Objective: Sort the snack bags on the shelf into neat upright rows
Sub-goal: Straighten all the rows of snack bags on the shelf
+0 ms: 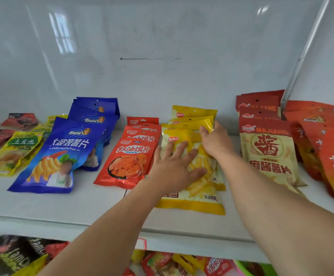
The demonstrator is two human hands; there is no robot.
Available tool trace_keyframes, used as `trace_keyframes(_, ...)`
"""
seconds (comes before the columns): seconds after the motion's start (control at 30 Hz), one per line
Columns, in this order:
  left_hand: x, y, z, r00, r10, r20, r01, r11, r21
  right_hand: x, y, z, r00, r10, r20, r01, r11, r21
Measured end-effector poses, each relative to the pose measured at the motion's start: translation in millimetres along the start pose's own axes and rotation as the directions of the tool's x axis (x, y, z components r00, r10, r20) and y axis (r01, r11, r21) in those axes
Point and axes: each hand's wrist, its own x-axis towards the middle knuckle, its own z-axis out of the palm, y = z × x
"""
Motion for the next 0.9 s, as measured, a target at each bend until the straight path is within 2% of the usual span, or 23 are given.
trace_keyframes(0.17, -6.0, -0.1, -5.0, 0.996, 0.016, -0.091, -0.015, 1.000, 0.014, -35.9, 0.2, -29.1, 0.995, -0.100, 0.023, 0.102, 0.986, -0.133)
trace_keyframes(0.37, -10.5, 1.9, -18.2, 0.982, 0.129, -0.135, -0.119, 0.989, 0.085, -73.8, 6.6, -72.2, 0.987, -0.159, -0.016, 0.156, 0.980, -0.126)
trace_keyframes(0.43, -12.7, 8.7, -23.7, 0.981, 0.120, -0.154, -0.114, 0.992, 0.044, -80.1, 12.1, -86.8, 0.985, -0.161, -0.062, 0.154, 0.982, -0.109)
trace_keyframes(0.53, -17.4, 36.0, -28.2, 0.972, 0.093, -0.217, -0.126, 0.981, -0.145, -81.5, 24.5, -108.7, 0.977, -0.136, -0.165, 0.126, 0.989, -0.073)
trace_keyframes(0.6, -18.2, 64.7, -28.2, 0.974, 0.065, -0.219, -0.139, 0.929, -0.344, -74.5, 39.2, -121.5, 0.962, -0.111, -0.250, 0.104, 0.994, -0.041)
trace_keyframes(0.7, -15.8, 114.0, -27.7, 0.989, 0.017, -0.144, -0.104, 0.778, -0.619, -57.8, 69.7, -138.3, 0.951, -0.027, -0.308, 0.037, 0.999, 0.029)
trace_keyframes(0.8, 1.9, 151.9, -15.6, 0.995, -0.096, -0.016, 0.046, 0.611, -0.790, -42.8, 102.1, -147.5, 0.968, 0.121, -0.218, -0.090, 0.985, 0.146)
trace_keyframes(0.9, 32.2, 170.7, 3.5, 0.963, -0.244, 0.112, 0.221, 0.479, -0.850, -30.4, 127.6, -147.0, 0.971, 0.227, -0.072, -0.196, 0.934, 0.298)
